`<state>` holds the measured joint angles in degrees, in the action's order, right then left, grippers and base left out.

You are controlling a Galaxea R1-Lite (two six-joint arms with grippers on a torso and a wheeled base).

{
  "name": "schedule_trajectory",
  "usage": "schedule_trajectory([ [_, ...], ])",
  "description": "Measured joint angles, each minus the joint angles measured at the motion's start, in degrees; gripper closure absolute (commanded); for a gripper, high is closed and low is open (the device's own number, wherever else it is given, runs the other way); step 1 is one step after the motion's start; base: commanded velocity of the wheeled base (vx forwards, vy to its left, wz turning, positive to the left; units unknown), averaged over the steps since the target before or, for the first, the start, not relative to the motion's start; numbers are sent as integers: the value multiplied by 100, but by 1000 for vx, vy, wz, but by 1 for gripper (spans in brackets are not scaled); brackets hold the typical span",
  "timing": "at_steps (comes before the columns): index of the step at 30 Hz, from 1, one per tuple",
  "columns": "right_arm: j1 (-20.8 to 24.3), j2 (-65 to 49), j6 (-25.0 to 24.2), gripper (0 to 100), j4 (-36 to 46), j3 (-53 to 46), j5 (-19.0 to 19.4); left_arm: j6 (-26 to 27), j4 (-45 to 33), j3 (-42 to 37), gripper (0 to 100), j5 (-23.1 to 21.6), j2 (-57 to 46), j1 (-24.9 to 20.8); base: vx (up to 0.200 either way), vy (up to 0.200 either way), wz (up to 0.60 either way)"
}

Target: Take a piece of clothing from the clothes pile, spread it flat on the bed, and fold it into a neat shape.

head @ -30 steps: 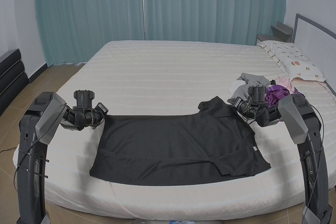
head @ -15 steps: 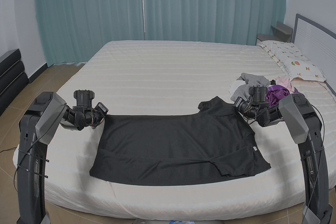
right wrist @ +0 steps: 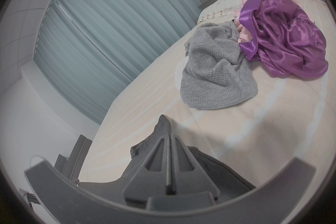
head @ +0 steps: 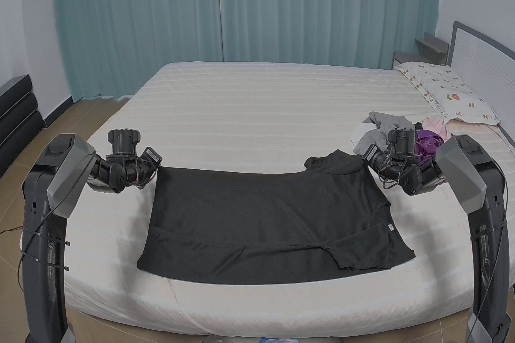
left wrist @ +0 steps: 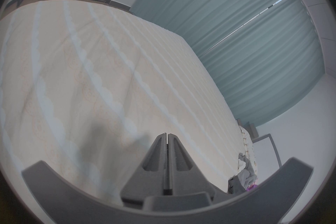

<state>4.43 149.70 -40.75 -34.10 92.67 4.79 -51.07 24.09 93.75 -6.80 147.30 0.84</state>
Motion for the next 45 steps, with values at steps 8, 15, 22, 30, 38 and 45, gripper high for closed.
schedule_trajectory([
  [8, -66, -277, -77, 100, -332, -423, -4, -52, 5, -30, 100, 0, -146, 50, 0, 0, 0],
  [15, -143, -378, -74, 100, -542, -684, -6, -52, 7, -33, 100, 2, -201, 54, 0, 0, 0],
  [22, -162, -439, -66, 100, -657, -919, 35, -44, 5, -63, 100, 11, -236, 63, 0, 0, 0],
  [30, -184, -739, -66, 100, -666, -1560, 323, -11, 22, -571, 100, 5, -416, 63, 0, 0, 0],
  [38, -297, -1206, -71, 100, -690, -2449, 736, 43, 34, -1119, 100, -15, -761, 63, 0, 0, 0],
  [45, -385, -1571, -60, 100, -1204, -3291, 990, 229, 34, -1679, 100, -50, -1062, 54, 0, 0, 0],
])
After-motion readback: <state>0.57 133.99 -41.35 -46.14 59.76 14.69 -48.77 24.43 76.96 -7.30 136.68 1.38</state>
